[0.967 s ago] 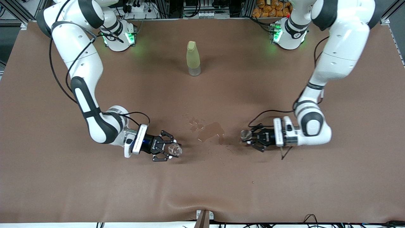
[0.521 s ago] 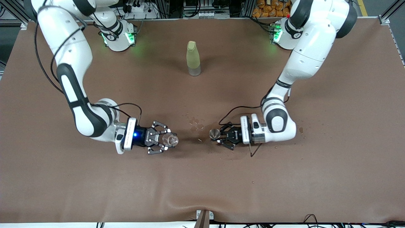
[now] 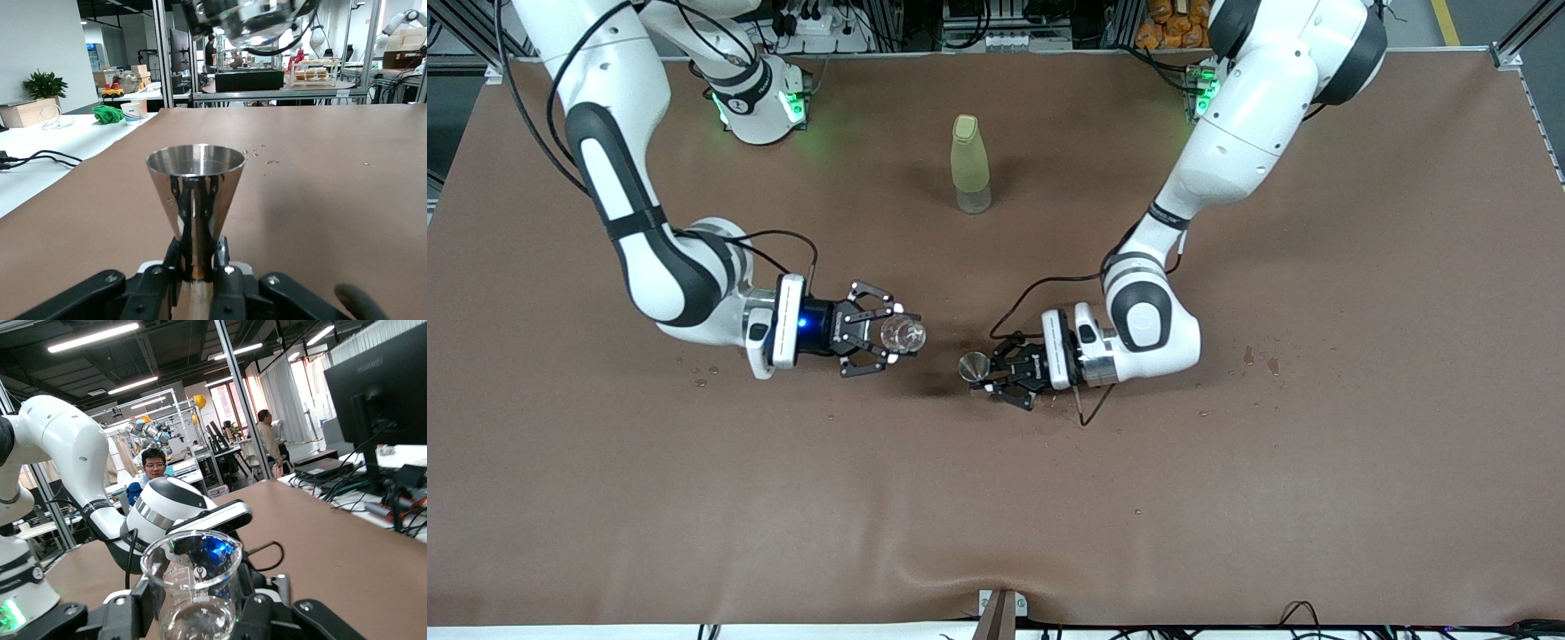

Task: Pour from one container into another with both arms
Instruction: 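Raise the beaker above the jigger with the right gripper, then tilt the beaker with the right gripper, pouring liquid into the jigger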

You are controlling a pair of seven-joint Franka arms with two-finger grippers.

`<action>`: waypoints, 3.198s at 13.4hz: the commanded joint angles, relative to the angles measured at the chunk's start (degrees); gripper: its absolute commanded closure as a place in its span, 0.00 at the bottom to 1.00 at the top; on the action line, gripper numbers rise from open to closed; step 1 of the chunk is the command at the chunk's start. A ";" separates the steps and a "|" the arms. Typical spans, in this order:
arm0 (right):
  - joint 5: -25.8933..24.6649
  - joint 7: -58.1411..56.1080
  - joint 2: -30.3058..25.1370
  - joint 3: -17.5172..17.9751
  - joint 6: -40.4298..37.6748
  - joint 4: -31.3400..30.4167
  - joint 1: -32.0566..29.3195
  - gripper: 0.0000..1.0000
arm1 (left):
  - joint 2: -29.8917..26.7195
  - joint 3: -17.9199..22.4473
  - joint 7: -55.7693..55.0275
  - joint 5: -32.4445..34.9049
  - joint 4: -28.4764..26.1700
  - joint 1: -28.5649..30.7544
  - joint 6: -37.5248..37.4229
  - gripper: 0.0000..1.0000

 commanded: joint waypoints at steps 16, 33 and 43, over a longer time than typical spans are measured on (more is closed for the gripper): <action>3.91 13.45 -1.54 0.49 4.07 -2.22 3.84 1.00 | 2.39 0.65 -0.41 -4.16 3.72 -3.59 3.41 1.00; 6.30 32.07 1.10 0.41 8.38 -1.43 5.69 1.00 | 2.74 0.65 -0.15 -5.48 3.72 -4.03 3.50 1.00; 6.56 39.28 1.89 0.41 9.70 -1.25 5.87 1.00 | 2.74 0.65 -0.06 -5.48 3.64 -4.03 3.41 1.00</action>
